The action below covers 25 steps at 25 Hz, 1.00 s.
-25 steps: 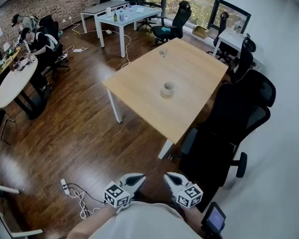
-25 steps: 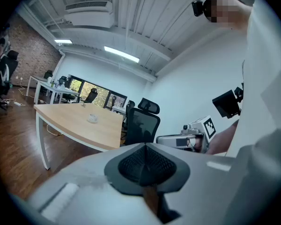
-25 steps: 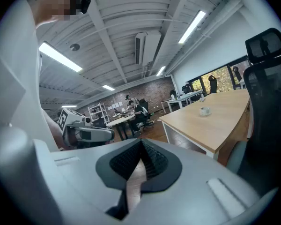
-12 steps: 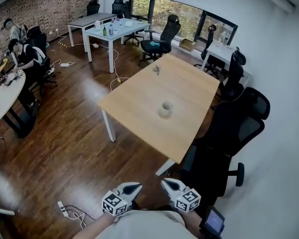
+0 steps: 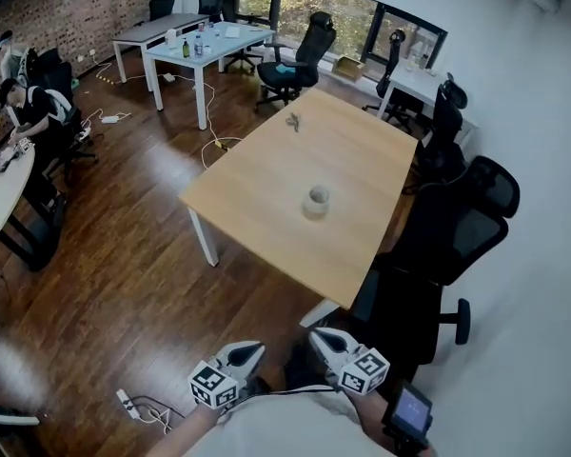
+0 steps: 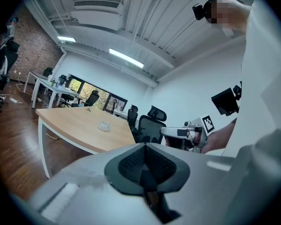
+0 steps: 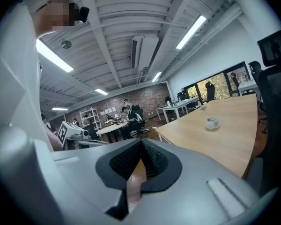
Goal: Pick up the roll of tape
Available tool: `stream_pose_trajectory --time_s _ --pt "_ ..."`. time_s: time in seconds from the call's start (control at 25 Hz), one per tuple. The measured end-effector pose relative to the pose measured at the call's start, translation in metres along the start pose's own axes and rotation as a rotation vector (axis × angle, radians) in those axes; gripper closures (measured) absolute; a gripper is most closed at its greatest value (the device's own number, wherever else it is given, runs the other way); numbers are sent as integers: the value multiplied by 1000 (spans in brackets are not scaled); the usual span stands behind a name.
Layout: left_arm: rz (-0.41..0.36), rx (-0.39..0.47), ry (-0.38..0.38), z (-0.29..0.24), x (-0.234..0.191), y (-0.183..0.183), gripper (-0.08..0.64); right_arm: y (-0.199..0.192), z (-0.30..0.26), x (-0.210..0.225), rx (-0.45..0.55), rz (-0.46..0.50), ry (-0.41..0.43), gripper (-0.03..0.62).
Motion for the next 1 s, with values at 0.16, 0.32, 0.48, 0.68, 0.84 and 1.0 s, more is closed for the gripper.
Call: stream_pose_trajectory --time_s 0.16,0.32,0.48,0.68,0.84,1.0 --pt "5 -18 20 -13 -21 8 555 4 -20 26 40 -48 18 584" --pt "14 -21 55 -24 -37 19 555 17 -41 52 50 -42 42 586" --pt "-16 -39 79 -54 -50 37 555 41 -55 83 66 -20 69 584" --pt "-28 -26 69 -109 -55 70 555 69 -56 121 77 -9 154 585" --pt "-41 -48 54 -160 -50 87 554 87 -43 161 95 -26 156 586" --pt "-80 -101 72 -208 -49 97 555 94 -26 201 111 -44 138 586"
Point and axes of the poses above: the fingertips, and each gripper's own axes: z backward along the fingers, x to its right, y out of its top, the point moved 5 cm from there along z, backward along the fingers, and after that the axes turned 15 degrees about y, right-handed, at the moved point
